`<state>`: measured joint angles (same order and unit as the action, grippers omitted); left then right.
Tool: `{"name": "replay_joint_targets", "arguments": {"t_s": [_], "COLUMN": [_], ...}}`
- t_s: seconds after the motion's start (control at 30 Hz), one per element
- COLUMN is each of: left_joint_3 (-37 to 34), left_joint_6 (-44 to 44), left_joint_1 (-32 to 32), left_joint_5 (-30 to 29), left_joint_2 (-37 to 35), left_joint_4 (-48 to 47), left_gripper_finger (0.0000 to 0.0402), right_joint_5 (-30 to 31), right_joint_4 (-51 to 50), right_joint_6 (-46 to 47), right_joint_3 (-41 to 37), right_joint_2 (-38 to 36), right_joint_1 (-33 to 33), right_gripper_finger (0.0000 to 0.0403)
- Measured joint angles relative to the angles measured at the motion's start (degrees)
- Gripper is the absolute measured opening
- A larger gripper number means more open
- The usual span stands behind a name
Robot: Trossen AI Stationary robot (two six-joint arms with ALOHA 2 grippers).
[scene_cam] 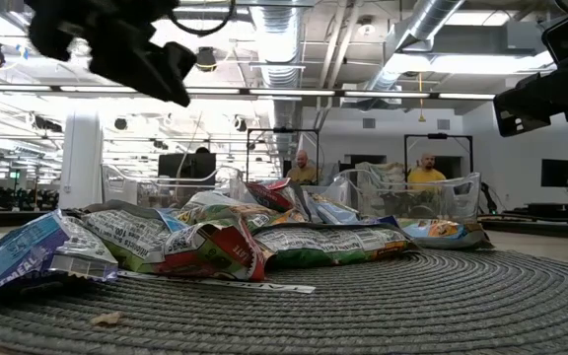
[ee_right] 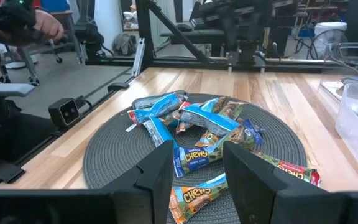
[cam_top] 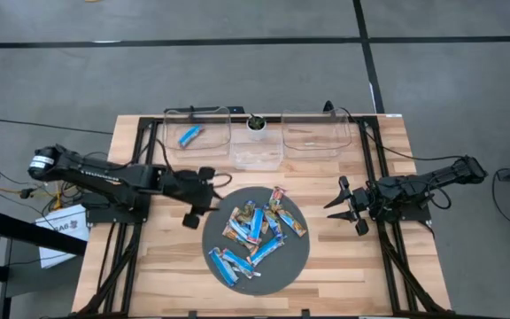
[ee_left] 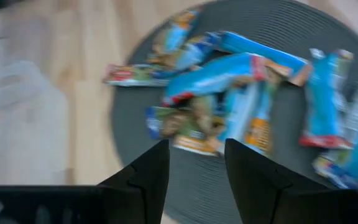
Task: Pick and place Granola Bars by type
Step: Put the blue granola bar into the white bin
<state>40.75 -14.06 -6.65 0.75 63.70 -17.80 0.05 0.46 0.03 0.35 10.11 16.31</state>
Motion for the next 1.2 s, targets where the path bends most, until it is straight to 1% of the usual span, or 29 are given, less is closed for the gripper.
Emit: {"name": "replay_joint_targets", "arguments": {"t_s": [0.23,0.4,0.63,0.93,1.13,1.2], "left_joint_3": [0.0,0.0,0.0,0.1,5.3,7.4], "left_joint_6": [1.5,4.3,4.7,2.5,1.2,1.2], "left_joint_1": [-8.0,-13.0,-17.6,-22.2,-25.6,-26.7], "left_joint_5": [0.0,-0.4,-2.7,-3.0,-3.9,-4.7], "left_joint_2": [0.1,2.0,4.9,13.4,20.1,22.2], "left_joint_4": [-3.1,-3.3,-3.3,3.3,3.3,1.9], "left_gripper_finger": [0.0148,0.0148,0.0148,0.0148,0.0148,0.0148], "right_joint_5": [0.0,0.0,0.0,0.0,0.0,0.0], "right_joint_4": [0.0,0.0,0.0,0.0,0.0,0.0], "right_joint_6": [0.0,0.0,0.0,0.0,0.0,0.0], "right_joint_3": [0.0,0.0,0.0,0.0,0.0,0.0], "right_joint_2": [0.0,0.0,0.0,0.0,0.0,0.0], "right_joint_1": [0.0,0.0,0.0,0.0,0.0,0.0], "right_gripper_finger": [0.0133,0.0134,0.0133,0.0133,0.0134,0.0133]}}
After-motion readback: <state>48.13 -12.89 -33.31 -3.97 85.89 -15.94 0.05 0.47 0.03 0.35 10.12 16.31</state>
